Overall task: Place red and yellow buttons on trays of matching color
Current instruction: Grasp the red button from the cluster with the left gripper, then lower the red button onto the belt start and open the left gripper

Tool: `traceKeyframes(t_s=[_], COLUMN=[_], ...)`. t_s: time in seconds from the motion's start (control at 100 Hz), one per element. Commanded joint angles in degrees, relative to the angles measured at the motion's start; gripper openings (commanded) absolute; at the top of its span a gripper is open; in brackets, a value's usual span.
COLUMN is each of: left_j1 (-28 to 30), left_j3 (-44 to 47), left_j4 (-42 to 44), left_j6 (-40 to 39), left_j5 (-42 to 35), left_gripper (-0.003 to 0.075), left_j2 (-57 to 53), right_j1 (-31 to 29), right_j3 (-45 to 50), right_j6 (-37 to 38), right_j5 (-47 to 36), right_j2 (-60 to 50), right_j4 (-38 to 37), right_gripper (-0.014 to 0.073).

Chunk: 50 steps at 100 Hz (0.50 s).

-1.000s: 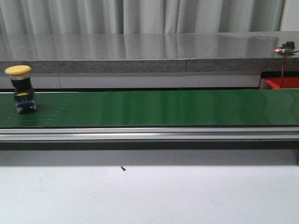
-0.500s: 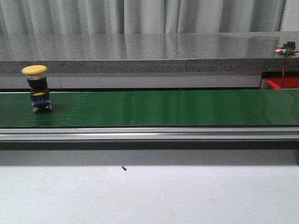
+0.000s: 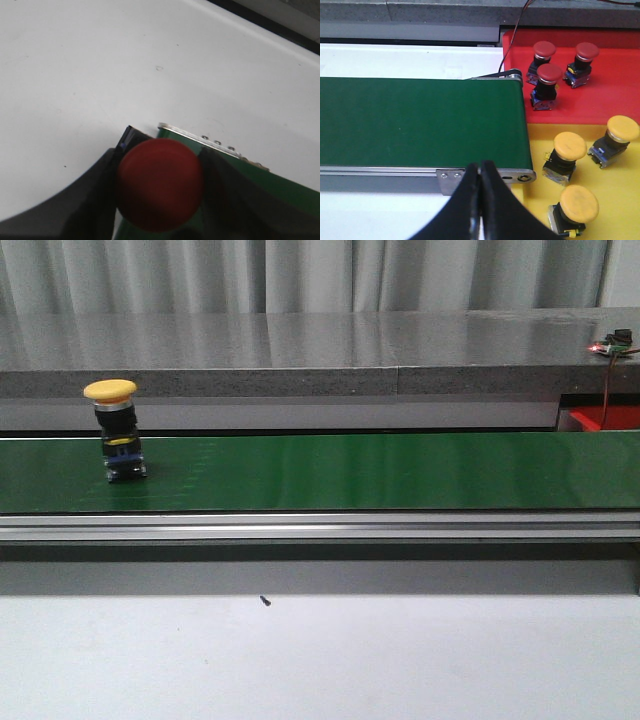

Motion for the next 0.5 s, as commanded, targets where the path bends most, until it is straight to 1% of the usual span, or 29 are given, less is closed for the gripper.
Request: traceKeyframes(t_s=[0.0,0.3,0.49], left_j1=[-1.39,-2.18,-2.18], left_j3=[0.93,7.52,9.49], left_j4=[-1.0,-1.5,-1.5], left_j6=[0.26,0.26,0.26], left_j5=[-3.06,-3.21,-3.71], left_gripper=[0.0261,0.0261,0.0262], left_j2=[-5.33,-6.88,-6.88], right_j1=[-0.04,-0.04,-0.04], right_j3=[-1.36,-1.36,-1.36], right_j6=[-0.14,-0.14,-0.14], right_j5=[-4.93,-5.0,-5.0], right_j2=[-0.11,-0.11,-0.11], right_j4=[0.48,0.54,0.54], right_gripper=[-0.0118,-0.0118,-0.0118])
